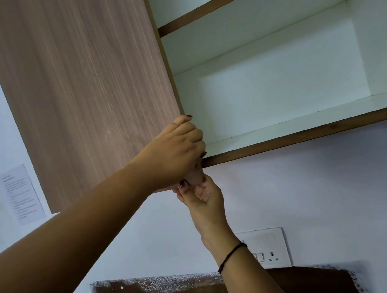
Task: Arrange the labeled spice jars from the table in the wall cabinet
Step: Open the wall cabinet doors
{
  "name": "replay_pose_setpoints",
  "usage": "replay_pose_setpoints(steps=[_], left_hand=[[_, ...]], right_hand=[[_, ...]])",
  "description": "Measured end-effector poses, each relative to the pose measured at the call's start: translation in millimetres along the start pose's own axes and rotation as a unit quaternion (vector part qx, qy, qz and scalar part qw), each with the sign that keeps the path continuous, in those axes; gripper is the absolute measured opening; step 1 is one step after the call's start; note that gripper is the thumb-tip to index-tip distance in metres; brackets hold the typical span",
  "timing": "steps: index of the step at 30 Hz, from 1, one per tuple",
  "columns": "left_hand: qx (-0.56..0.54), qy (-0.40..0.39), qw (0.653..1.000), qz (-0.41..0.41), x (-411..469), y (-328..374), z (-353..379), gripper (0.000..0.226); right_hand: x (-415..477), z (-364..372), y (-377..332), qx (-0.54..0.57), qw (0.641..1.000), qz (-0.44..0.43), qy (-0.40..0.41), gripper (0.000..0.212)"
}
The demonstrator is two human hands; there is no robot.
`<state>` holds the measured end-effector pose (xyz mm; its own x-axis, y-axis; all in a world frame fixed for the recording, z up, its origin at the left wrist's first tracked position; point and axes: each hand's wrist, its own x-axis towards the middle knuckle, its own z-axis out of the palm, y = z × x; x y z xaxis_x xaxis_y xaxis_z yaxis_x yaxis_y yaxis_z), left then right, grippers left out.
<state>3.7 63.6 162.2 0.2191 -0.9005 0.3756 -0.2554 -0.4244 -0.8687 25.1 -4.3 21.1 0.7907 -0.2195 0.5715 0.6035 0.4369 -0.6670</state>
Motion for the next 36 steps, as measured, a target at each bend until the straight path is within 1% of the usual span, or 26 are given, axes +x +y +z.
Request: replay_pose_setpoints(steps=[4,9,12,18,22,29,33,36], left_hand=[[0.003,0.008,1.0,-0.006,-5,3,-6,0.045],[0.002,0.012,1.0,-0.015,-11,5,-11,0.045],[-0.003,0.008,1.0,-0.02,-15,6,-19,0.045],[-0.005,0.031,0.999,-0.025,-36,10,-40,0.043],[-0.004,0.045,0.999,-0.029,-50,12,-55,0.043],[-0.015,0.068,0.998,-0.008,-71,5,-71,0.04],[-0.023,0.072,0.997,-0.006,-83,6,-79,0.043],[-0.026,0.08,0.996,-0.005,-92,6,-84,0.042]], right_hand=[[-4,3,4,0.011,1.0,-0.008,0.002,0.024],[-9,5,6,-0.034,0.999,-0.028,0.01,0.022],[-15,9,4,-0.042,0.998,-0.042,0.016,0.023],[-42,26,-6,-0.045,0.996,-0.06,0.04,0.028],[-58,38,-16,-0.06,0.993,-0.089,0.052,0.034],[-83,56,-21,-0.07,0.988,-0.102,0.093,0.031],[-94,65,-24,-0.084,0.985,-0.111,0.099,0.03],[-101,71,-25,-0.098,0.982,-0.126,0.098,0.028]])
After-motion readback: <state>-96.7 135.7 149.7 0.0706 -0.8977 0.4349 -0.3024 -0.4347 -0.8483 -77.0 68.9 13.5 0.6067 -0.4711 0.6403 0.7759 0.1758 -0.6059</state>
